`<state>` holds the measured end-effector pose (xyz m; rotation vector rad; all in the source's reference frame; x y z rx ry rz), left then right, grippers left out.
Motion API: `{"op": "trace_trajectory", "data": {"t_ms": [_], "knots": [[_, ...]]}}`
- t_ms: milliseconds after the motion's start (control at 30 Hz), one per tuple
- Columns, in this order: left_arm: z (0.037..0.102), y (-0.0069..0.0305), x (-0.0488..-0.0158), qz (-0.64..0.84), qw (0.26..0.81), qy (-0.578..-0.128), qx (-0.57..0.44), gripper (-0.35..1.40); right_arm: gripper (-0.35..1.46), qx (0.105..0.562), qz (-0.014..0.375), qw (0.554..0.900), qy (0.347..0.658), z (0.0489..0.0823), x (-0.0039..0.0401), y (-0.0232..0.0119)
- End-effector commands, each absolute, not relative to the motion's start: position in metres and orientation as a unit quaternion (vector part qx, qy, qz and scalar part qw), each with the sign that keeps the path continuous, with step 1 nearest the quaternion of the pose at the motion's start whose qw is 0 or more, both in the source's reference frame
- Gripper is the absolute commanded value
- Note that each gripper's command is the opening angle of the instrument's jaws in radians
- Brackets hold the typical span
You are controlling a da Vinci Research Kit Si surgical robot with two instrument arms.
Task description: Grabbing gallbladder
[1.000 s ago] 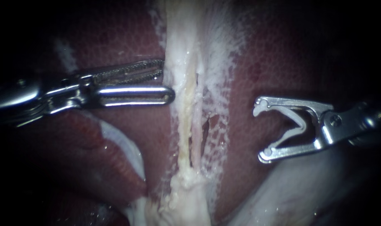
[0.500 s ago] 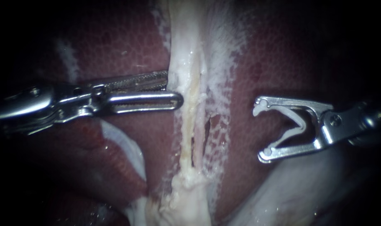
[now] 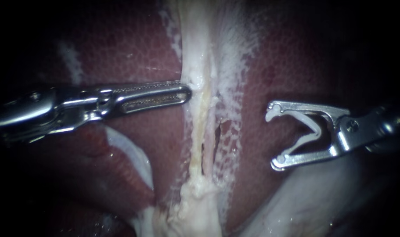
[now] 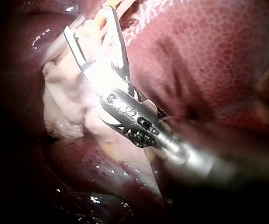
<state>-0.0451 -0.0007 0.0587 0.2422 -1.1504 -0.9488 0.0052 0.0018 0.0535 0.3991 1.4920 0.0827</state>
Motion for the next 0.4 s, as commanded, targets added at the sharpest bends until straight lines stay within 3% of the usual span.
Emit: {"op": "trace_trajectory", "data": {"t_ms": [33,400], "knots": [[0.0587,-0.0008,-0.0451,-0.431,0.728,-0.522,0.11,-0.35,0.6,0.18,0.037,0.716,0.674,0.0535,0.0052,0.0018],[0.0586,-0.0008,-0.045,-0.43,0.728,-0.522,0.11,-0.35,0.6,0.18,0.037,0.716,0.674,0.0535,0.0052,0.0018]]}}
